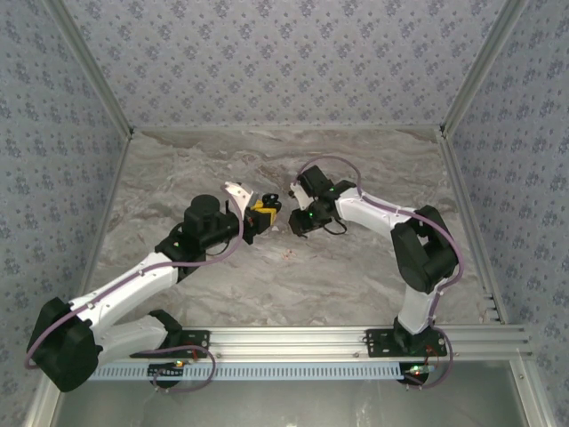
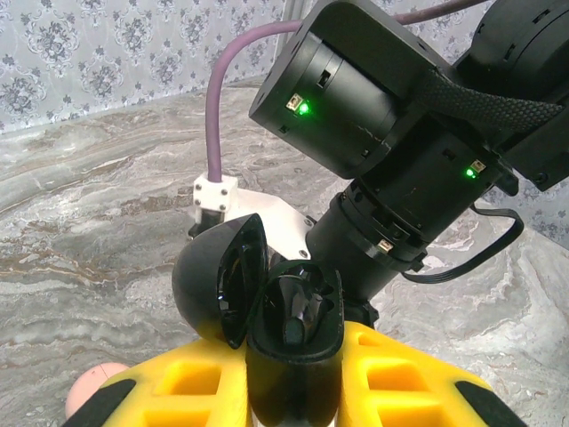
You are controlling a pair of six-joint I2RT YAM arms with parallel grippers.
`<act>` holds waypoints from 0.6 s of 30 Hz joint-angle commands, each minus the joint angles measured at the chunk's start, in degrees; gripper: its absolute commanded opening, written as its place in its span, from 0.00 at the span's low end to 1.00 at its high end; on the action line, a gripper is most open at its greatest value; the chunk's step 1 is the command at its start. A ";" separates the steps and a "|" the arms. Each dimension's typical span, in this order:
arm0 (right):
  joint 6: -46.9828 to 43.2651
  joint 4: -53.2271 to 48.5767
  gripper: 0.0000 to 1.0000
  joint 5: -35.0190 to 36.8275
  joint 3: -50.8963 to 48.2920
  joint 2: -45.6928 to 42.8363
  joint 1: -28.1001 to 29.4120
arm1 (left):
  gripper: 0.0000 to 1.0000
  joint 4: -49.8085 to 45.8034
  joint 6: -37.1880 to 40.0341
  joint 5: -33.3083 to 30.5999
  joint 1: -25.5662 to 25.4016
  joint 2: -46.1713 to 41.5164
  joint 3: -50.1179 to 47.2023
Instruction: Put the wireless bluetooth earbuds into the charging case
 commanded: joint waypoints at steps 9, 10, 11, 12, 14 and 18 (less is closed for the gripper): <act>-7.65 -5.40 0.39 1.26 3.44 4.50 0.20 | 0.21 1.93 0.55 0.50 -0.12 0.66 1.31; -7.78 -5.48 0.38 1.44 3.46 4.87 0.28 | 0.21 1.93 0.49 0.51 -0.12 0.66 1.30; -7.87 -5.58 0.39 1.63 3.68 5.32 0.28 | 0.21 1.93 0.45 0.46 -0.18 0.74 1.35; -7.92 -5.75 0.39 1.85 3.75 5.65 0.26 | 0.21 1.88 0.45 0.53 -0.12 0.75 1.34; -8.01 -5.68 0.38 2.29 3.78 6.11 0.31 | 0.21 1.92 0.38 0.49 -0.19 0.75 1.37; -7.92 -5.63 0.36 2.77 3.86 6.99 0.42 | 0.21 2.10 0.22 0.51 -0.14 0.80 1.38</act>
